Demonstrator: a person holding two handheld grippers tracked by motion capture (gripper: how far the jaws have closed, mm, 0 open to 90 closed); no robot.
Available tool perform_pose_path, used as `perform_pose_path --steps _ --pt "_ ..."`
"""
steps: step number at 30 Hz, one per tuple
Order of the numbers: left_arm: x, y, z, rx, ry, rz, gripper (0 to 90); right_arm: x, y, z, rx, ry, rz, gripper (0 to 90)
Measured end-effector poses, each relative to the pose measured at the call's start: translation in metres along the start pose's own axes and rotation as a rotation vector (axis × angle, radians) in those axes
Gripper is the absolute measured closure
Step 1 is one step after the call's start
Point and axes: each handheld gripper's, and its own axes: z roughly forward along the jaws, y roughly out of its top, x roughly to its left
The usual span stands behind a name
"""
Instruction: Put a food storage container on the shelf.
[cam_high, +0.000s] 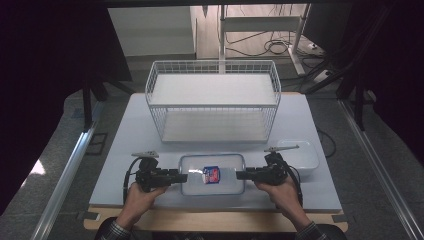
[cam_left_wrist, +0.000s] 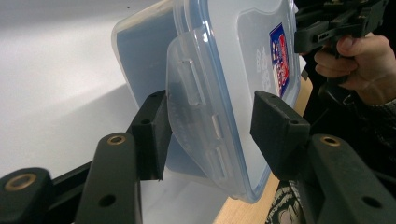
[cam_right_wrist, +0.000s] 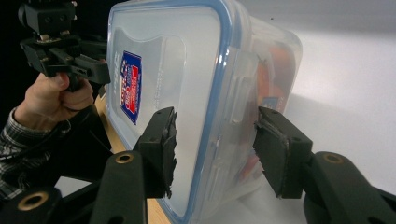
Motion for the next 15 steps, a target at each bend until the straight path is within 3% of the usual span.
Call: perform_pose_path --steps 6,9,11,15 --pt "-0.005 0.002 0.0 -0.018 0.032 -0.002 49.2 0.005 -0.001 -0.003 -0.004 -0.024 0.008 52.6" --pt "-0.009 0.004 0.0 -0.017 0.064 0.015 49.2 0.01 -0.001 -0.003 -0.018 -0.05 -0.029 52.9" --pt "-0.007 0.004 0.0 -0.021 0.062 0.008 49.1 0.013 0.0 -0.003 -0.025 -0.064 -0.051 52.8" --pt "-0.009 0.008 -0.001 -0.026 0.067 0.02 49.1 0.014 0.002 -0.004 -0.038 -0.068 -0.052 52.9"
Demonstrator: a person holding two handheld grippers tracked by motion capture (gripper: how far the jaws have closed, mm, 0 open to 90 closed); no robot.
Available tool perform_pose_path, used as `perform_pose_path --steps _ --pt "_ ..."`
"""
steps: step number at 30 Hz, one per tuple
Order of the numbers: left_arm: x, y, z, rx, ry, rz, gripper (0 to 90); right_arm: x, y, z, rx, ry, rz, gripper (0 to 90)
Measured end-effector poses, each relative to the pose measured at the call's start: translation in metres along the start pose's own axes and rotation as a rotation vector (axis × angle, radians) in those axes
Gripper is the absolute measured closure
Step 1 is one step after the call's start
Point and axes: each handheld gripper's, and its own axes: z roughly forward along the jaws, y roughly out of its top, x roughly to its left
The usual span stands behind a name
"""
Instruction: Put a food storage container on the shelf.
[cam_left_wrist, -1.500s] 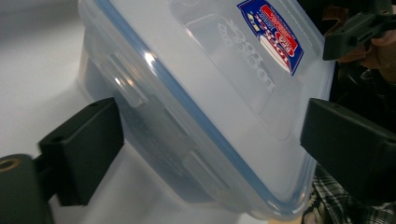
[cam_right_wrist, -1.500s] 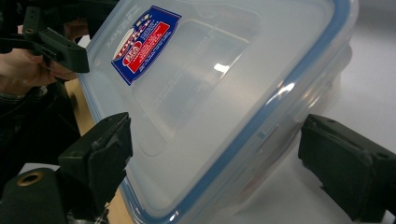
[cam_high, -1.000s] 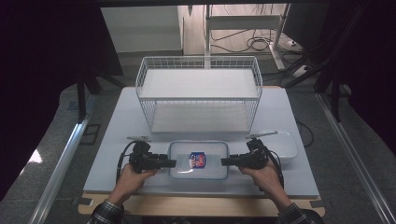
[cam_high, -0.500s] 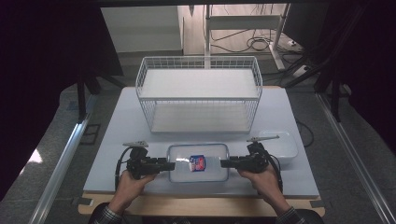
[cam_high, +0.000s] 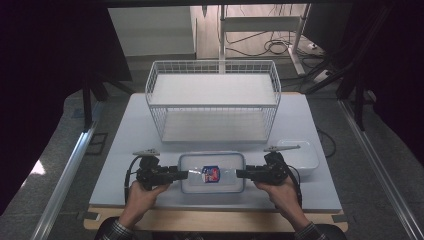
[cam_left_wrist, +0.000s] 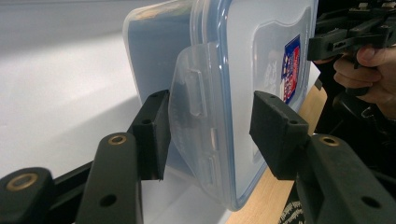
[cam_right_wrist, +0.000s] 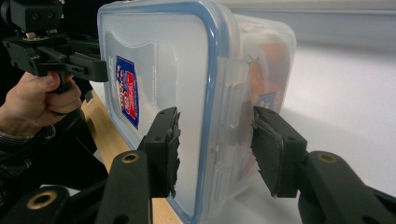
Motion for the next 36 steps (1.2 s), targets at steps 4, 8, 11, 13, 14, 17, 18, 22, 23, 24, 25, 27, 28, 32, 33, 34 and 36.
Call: perform_pose_path --steps 4,8,11,13,14,17,18,22,23,24,25,27,28,32,33,34,36 --pt "-0.006 0.008 -0.007 -0.027 0.008 0.028 49.1 0.005 0.005 -0.004 -0.028 0.002 -0.025 52.9" --pt "-0.013 0.017 -0.013 -0.047 0.017 0.052 49.1 0.011 0.013 -0.011 -0.05 0.001 -0.056 52.8" --pt "-0.017 0.024 -0.018 -0.057 0.025 0.07 49.0 0.015 0.02 -0.015 -0.065 0.004 -0.072 52.8" --pt "-0.021 0.031 -0.023 -0.067 0.031 0.08 49.0 0.017 0.025 -0.017 -0.073 0.006 -0.082 52.8" --pt "-0.022 0.033 -0.024 -0.07 0.033 0.088 49.0 0.019 0.029 -0.019 -0.079 0.006 -0.091 52.8" --pt "-0.026 0.043 -0.03 -0.083 0.037 0.104 49.0 0.023 0.038 -0.023 -0.09 0.007 -0.106 52.8" --pt "-0.027 0.046 -0.032 -0.088 0.039 0.11 49.0 0.025 0.042 -0.025 -0.096 0.006 -0.114 52.8" --pt "-0.032 0.058 -0.039 -0.105 0.049 0.132 49.0 0.031 0.054 -0.03 -0.116 0.006 -0.132 52.8" --pt "-0.032 0.061 -0.04 -0.109 0.049 0.14 49.0 0.032 0.057 -0.031 -0.12 0.006 -0.135 52.8" --pt "-0.033 0.064 -0.041 -0.116 0.049 0.14 49.0 0.033 0.06 -0.032 -0.126 0.005 -0.141 52.8" --pt "-0.034 0.067 -0.043 -0.119 0.049 0.144 49.0 0.034 0.063 -0.033 -0.131 0.004 -0.146 52.8" --pt "-0.035 0.073 -0.045 -0.125 0.051 0.148 49.0 0.036 0.07 -0.035 -0.141 0.003 -0.154 52.8" --pt "-0.035 0.077 -0.047 -0.128 0.053 0.151 49.0 0.036 0.073 -0.036 -0.145 0.003 -0.156 52.8" --pt "-0.04 0.091 -0.053 -0.145 0.064 0.162 48.8 0.04 0.086 -0.04 -0.158 0.006 -0.165 52.8" --pt "-0.041 0.094 -0.054 -0.148 0.066 0.17 48.8 0.041 0.09 -0.042 -0.162 0.006 -0.171 52.8" --pt "-0.042 0.098 -0.056 -0.153 0.067 0.172 48.8 0.042 0.094 -0.043 -0.168 0.006 -0.177 52.8" --pt "-0.043 0.104 -0.059 -0.159 0.07 0.179 48.8 0.044 0.101 -0.046 -0.175 0.005 -0.186 52.7"
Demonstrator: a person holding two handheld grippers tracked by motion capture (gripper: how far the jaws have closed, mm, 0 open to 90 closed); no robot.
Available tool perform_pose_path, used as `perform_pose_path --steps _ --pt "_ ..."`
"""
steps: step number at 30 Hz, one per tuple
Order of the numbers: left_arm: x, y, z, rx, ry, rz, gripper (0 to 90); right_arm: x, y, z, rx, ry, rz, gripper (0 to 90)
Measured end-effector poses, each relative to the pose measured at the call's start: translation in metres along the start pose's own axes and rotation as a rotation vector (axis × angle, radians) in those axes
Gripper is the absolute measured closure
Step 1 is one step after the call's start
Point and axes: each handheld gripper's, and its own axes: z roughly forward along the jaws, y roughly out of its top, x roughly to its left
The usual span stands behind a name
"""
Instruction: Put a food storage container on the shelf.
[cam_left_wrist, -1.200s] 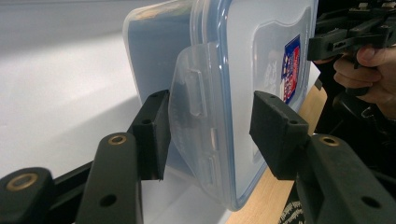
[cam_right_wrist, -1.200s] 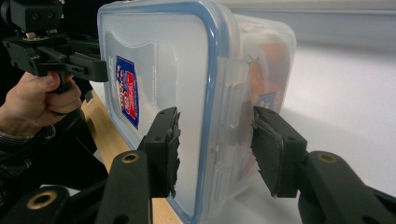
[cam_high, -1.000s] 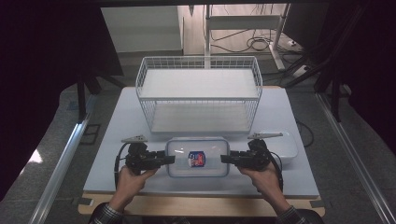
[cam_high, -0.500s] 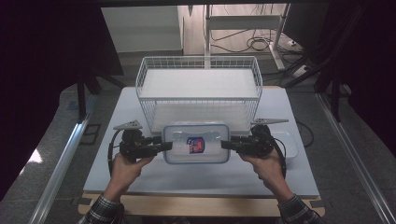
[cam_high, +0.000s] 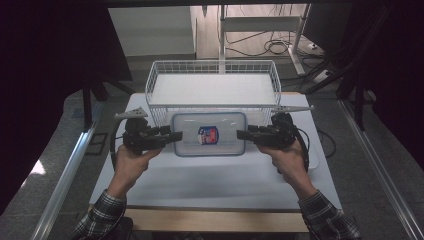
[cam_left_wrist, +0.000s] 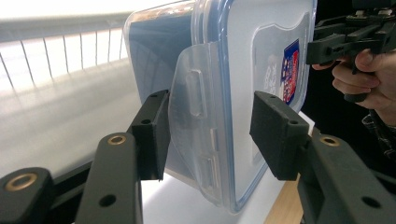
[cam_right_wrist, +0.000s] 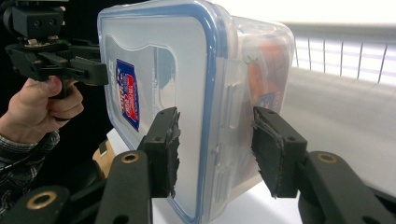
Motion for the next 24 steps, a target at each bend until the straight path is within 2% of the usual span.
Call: perform_pose_path --steps 8,13,24 --pt "0.002 0.028 -0.006 -0.025 0.004 0.022 48.8 0.003 0.029 -0.004 -0.023 -0.008 -0.028 52.7" --pt "0.005 0.04 -0.008 -0.036 0.005 0.023 48.8 0.003 0.045 -0.004 -0.036 -0.011 -0.04 52.6" --pt "0.016 0.075 -0.006 -0.051 0.008 0.028 48.8 -0.006 0.073 -0.001 -0.067 -0.01 -0.031 52.5"
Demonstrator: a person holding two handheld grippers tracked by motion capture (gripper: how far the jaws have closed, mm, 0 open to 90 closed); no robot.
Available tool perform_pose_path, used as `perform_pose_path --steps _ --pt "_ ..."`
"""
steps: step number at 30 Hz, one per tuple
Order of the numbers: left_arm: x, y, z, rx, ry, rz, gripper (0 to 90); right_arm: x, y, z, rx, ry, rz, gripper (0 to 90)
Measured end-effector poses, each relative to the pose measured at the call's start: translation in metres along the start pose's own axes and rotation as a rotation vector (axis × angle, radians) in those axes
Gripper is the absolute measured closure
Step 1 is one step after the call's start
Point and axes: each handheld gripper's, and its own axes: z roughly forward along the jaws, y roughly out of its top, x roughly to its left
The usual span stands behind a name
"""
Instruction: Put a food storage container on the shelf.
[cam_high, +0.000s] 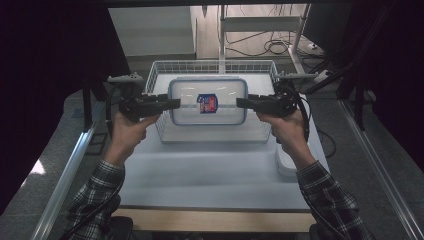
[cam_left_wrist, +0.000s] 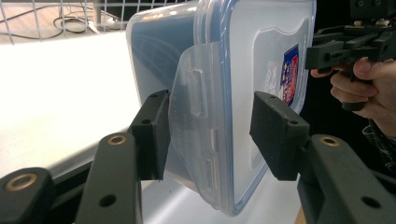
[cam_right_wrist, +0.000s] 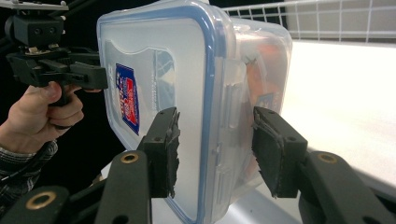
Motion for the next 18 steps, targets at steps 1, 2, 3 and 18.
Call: perform_pose_path --steps 1,2,3,18 --pt "0.001 0.003 0.001 -0.003 -0.001 0.0 48.8 -0.001 0.002 0.0 -0.005 -0.001 0.001 52.5" --pt "0.002 0.006 0.002 -0.003 0.0 -0.001 48.8 -0.002 0.005 0.001 -0.01 -0.001 0.003 52.5" --pt "0.003 0.009 0.002 -0.002 -0.001 -0.002 48.8 -0.003 0.007 0.001 -0.015 -0.002 0.005 52.5" --pt "0.032 0.034 0.022 -0.028 -0.023 -0.026 48.7 -0.023 0.038 0.012 -0.03 -0.034 0.029 51.9"
